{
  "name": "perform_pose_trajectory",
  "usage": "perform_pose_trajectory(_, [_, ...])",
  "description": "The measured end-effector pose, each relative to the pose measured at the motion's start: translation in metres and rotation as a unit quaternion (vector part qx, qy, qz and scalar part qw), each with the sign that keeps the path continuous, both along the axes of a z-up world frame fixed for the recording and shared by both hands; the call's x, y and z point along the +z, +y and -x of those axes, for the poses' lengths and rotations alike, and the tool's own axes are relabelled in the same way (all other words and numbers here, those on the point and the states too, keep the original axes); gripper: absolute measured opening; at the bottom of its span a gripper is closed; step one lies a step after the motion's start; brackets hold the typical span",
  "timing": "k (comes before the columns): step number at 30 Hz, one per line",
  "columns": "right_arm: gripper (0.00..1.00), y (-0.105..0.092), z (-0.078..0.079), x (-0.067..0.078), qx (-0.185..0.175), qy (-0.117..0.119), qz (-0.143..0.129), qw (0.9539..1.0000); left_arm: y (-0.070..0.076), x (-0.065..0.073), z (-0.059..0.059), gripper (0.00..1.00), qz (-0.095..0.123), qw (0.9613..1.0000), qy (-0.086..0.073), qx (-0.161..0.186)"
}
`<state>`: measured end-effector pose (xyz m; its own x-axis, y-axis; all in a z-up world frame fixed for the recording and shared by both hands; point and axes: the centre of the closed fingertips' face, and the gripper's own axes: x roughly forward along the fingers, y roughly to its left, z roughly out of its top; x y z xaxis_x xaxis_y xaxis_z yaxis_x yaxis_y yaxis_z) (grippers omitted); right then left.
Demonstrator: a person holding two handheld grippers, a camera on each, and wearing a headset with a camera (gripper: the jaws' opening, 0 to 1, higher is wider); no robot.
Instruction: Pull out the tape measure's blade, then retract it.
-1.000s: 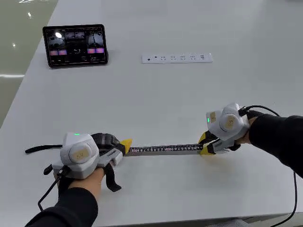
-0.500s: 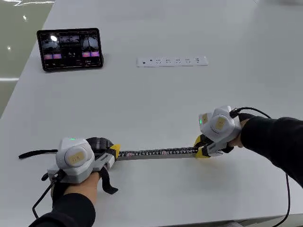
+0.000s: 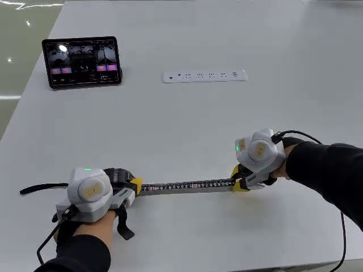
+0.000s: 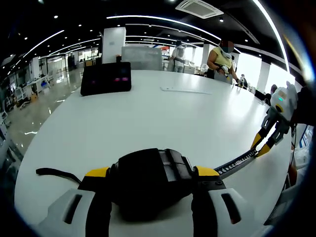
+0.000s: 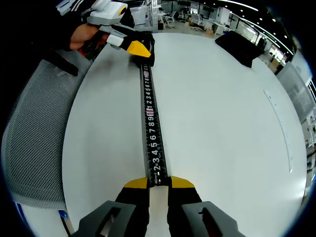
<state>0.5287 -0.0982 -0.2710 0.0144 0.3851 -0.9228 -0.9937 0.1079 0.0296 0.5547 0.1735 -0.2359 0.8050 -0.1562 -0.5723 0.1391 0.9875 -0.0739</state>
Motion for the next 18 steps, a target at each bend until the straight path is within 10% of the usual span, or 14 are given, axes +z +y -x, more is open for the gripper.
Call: perform_pose_trajectory(18, [0.1,0.0062,-0.0013,-0.0003,-0.027,0.003,0.013,0.9995,-0.0023,-0.001,-0.0018,0.61,0.003,0.9999,0.01,-0.009])
